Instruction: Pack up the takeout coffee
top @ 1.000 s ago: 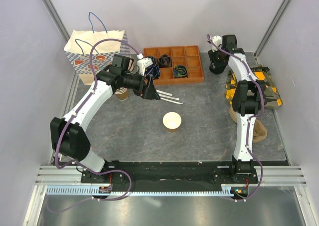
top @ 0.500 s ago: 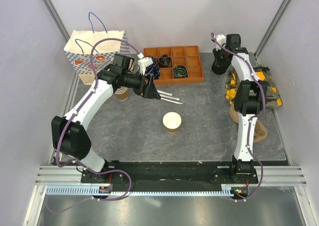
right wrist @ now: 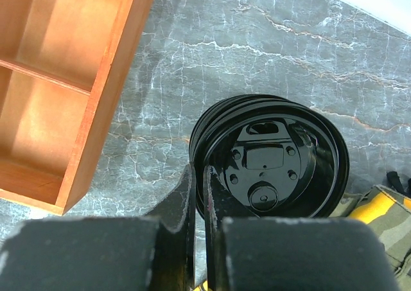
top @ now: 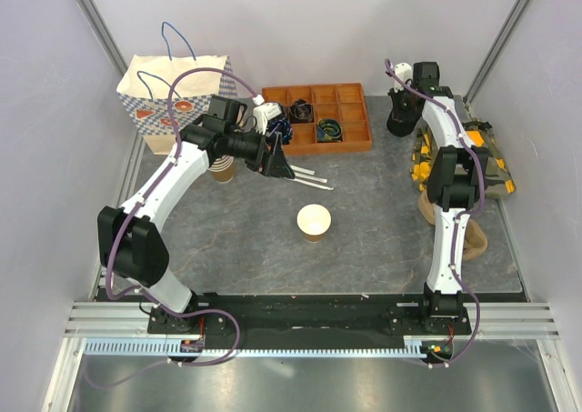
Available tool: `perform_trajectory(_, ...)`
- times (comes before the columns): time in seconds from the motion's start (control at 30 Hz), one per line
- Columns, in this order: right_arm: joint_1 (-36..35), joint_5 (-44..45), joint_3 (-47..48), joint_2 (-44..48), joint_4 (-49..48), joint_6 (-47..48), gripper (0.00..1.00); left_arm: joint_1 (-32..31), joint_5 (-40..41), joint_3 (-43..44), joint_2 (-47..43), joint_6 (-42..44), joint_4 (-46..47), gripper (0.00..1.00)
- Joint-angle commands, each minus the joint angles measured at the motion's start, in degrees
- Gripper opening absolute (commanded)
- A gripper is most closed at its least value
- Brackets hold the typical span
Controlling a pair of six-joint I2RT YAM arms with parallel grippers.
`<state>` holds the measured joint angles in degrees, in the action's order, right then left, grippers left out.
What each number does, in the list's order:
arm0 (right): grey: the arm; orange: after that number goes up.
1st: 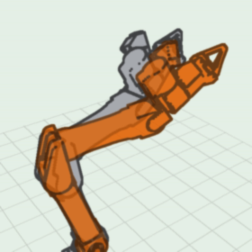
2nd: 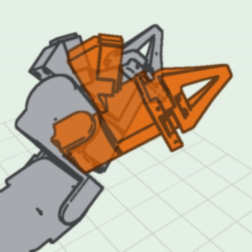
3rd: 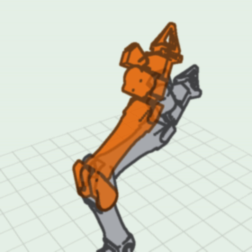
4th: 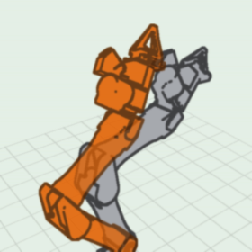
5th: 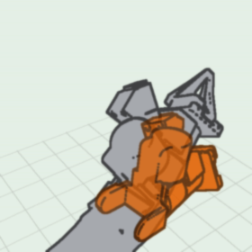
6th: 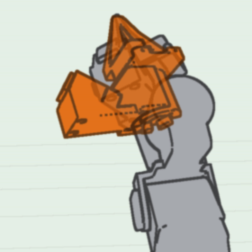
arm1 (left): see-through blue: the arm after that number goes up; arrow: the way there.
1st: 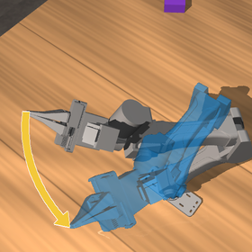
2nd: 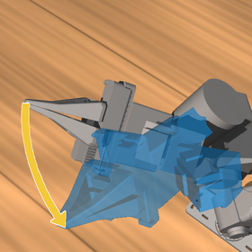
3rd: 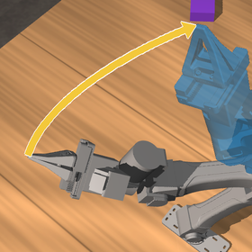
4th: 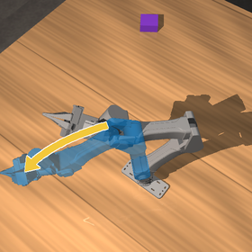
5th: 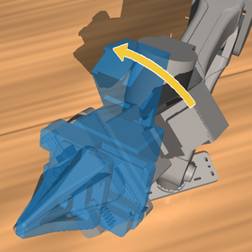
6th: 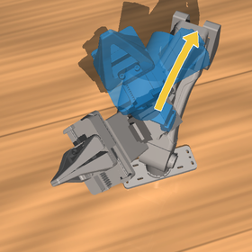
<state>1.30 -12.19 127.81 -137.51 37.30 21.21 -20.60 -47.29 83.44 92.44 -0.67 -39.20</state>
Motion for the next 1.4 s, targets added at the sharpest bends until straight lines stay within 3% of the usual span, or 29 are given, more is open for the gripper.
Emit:
perform_trajectory(0.0, 0.0, -1.9, 0.6, 4.2, 0.2, 0.4, 0.00, 0.3, -2.7, 2.8, 0.3, -1.4, 0.8, 0.86)
perform_trajectory(0.6, 0.0, -3.2, -4.2, 6.5, 3.0, 0.3, 0.01, 0.3, -3.0, 3.1, 0.4, -1.3, 0.8, 0.85)
perform_trajectory(0.67, 0.0, -3.5, -4.0, 6.7, 3.0, 0.0, 0.10, 0.2, -3.0, 3.0, 0.3, -1.3, 0.8, 0.85)
perform_trajectory(0.8, 0.0, -3.5, -3.9, 7.5, 3.0, -0.3, 0.40, 0.3, -3.0, 3.0, 0.4, -1.3, 0.8, 0.85)
perform_trajectory(0.9, 0.0, -2.8, -3.6, 7.9, 3.1, 0.5, 0.45, 0.2, -3.1, 3.3, 0.7, -1.4, 0.8, 0.85)
perform_trajectory(1.07, 0.1, -2.1, -3.3, 7.6, 4.1, 2.0, 0.45, 0.2, -3.3, 3.7, 1.1, -1.4, 0.8, 0.85)
perform_trajectory(1.37, 0.3, -1.6, -3.2, 7.3, 4.7, 3.4, 0.31, 0.3, -3.3, 3.7, 1.2, -1.4, 0.8, 0.85)
